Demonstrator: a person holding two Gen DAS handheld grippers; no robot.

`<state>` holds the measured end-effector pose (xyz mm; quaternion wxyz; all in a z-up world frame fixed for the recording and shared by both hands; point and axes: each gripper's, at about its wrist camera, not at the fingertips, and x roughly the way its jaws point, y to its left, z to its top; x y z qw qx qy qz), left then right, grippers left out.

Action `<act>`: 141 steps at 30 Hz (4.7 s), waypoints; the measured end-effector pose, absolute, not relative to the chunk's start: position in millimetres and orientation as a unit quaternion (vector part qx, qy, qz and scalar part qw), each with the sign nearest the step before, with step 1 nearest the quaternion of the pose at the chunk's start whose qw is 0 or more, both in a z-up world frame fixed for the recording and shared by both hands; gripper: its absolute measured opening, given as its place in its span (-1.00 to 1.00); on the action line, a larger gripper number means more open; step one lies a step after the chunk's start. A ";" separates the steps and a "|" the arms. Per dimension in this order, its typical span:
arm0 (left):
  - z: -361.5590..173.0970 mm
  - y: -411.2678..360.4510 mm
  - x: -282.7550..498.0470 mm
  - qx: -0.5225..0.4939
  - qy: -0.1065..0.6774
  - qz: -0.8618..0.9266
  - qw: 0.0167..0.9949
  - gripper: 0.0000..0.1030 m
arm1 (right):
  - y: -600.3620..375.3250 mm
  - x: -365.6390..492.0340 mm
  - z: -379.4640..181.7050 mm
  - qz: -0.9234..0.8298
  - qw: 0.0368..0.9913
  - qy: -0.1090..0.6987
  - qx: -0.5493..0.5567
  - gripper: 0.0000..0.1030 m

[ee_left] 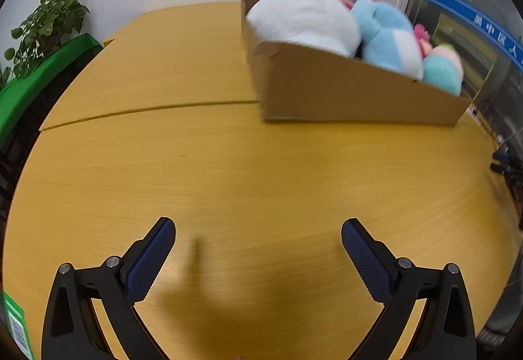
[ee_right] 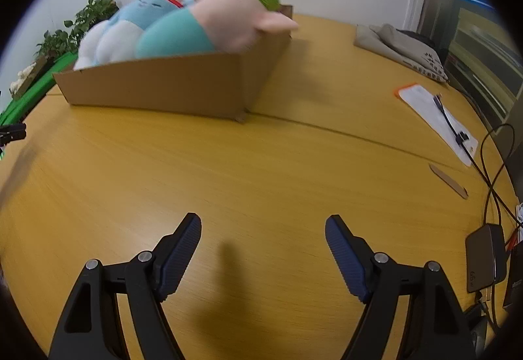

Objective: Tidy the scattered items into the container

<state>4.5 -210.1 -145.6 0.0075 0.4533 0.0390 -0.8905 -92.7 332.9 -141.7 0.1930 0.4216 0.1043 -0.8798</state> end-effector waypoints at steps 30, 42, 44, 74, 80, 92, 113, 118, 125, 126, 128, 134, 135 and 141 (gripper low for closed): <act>-171.0 -274.3 -23.1 0.451 -0.020 -0.891 -0.048 1.00 | 352.2 -109.2 -161.6 -0.850 0.271 0.139 0.430 1.00; -171.4 -275.2 -23.6 0.451 -0.018 -0.891 -0.048 1.00 | 356.0 -106.0 -161.7 -0.841 0.296 0.151 0.426 1.00; -171.5 -275.3 -23.6 0.451 -0.018 -0.891 -0.048 1.00 | 355.7 -104.9 -161.3 -0.842 0.295 0.151 0.427 1.00; -171.0 -277.0 -24.9 0.451 -0.018 -0.891 -0.049 1.00 | 361.4 -103.3 -161.8 -0.834 0.314 0.162 0.423 1.00; -170.7 -277.2 -25.0 0.451 -0.018 -0.891 -0.050 1.00 | 361.3 -103.7 -162.2 -0.835 0.314 0.163 0.423 1.00; -170.8 -277.6 -25.4 0.451 -0.018 -0.891 -0.050 1.00 | 360.2 -104.7 -163.2 -0.835 0.313 0.163 0.423 1.00; -170.3 -278.7 -26.2 0.451 -0.018 -0.891 -0.050 1.00 | 361.1 -104.3 -163.5 -0.835 0.313 0.164 0.423 1.00; -170.9 -279.1 -26.3 0.451 -0.018 -0.891 -0.050 1.00 | 361.5 -104.4 -162.8 -0.835 0.313 0.164 0.422 1.00; -170.5 -279.3 -26.6 0.451 -0.018 -0.891 -0.050 1.00 | 361.1 -103.5 -162.2 -0.835 0.314 0.163 0.423 1.00; -170.6 -279.3 -26.6 0.451 -0.018 -0.891 -0.050 1.00 | 361.0 -103.4 -162.1 -0.835 0.314 0.163 0.423 1.00; -170.9 -279.3 -26.3 0.451 -0.018 -0.891 -0.050 1.00 | 361.0 -103.1 -162.0 -0.834 0.314 0.163 0.423 1.00; -171.7 -279.2 -25.6 0.451 -0.018 -0.891 -0.050 1.00 | 360.7 -102.6 -162.3 -0.834 0.314 0.164 0.423 1.00; -171.7 -279.1 -25.5 0.451 -0.018 -0.891 -0.050 1.00 | 360.7 -102.3 -162.5 -0.834 0.314 0.164 0.423 1.00; -171.2 -279.3 -25.2 0.451 -0.018 -0.891 -0.051 1.00 | 360.5 -102.0 -162.6 -0.834 0.314 0.164 0.423 1.00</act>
